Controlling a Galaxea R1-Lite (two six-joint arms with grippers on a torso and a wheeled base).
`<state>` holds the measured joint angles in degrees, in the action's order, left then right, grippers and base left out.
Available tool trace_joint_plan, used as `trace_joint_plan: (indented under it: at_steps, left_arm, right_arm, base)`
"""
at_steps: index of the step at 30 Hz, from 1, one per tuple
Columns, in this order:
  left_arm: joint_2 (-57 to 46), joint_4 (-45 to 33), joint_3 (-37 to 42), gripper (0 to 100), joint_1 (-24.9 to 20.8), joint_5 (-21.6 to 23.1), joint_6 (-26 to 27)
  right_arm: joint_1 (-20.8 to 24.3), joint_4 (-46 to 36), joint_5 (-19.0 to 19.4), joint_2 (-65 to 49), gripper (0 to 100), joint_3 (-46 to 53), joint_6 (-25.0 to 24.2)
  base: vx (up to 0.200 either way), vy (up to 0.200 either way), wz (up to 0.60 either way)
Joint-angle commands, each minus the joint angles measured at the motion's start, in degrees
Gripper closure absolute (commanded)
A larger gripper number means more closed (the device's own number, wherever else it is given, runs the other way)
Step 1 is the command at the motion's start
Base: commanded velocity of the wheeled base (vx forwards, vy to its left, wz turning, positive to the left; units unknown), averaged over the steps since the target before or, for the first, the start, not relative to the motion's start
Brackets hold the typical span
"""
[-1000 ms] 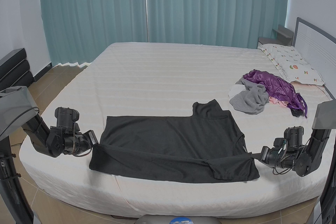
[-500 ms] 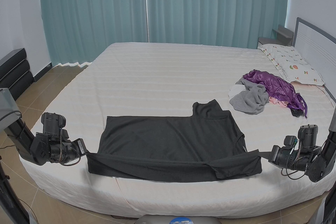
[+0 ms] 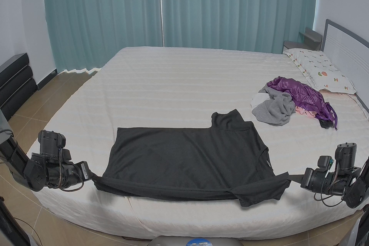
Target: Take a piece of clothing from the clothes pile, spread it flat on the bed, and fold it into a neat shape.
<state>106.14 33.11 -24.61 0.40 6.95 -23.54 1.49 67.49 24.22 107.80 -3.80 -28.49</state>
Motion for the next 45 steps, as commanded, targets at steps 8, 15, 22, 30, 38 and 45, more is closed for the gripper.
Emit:
trace_joint_plan:
  at_steps: [8,15,22,30,38,45]
  left_arm:
    - [-1.2,0.1,2.3,100,-0.1,0.0,0.2]
    - [-0.4,0.1,1.8,100,-0.3,0.1,0.8]
    - [3.4,-0.1,-2.8,100,-0.5,0.0,1.0]
    - [9.9,0.0,-7.9,100,-1.0,0.0,0.7]
    - [13.4,0.0,-11.4,100,-1.4,-0.2,0.4]
    - [12.0,-0.1,-11.7,100,-0.8,-0.5,0.4]
  right_arm:
    - [-0.3,0.1,0.0,-1.8,100,3.8,2.1]
    - [-0.4,-0.4,0.1,-0.1,100,3.7,2.0]
    - [-0.2,-0.5,-0.3,4.5,100,-1.4,1.9]
    - [-0.3,-1.0,-0.6,11.1,100,-8.7,1.9]
    - [-0.3,-2.3,-0.7,14.0,100,-13.8,1.8]
    - [0.0,-4.3,-0.7,12.3,100,-14.5,1.6]
  base:
    - [0.0,0.0,0.0]
    - [0.0,0.0,0.0]
    - [0.0,0.0,0.0]
    - [0.0,0.0,0.0]
    - [0.0,0.0,0.0]
    - [0.0,0.0,0.0]
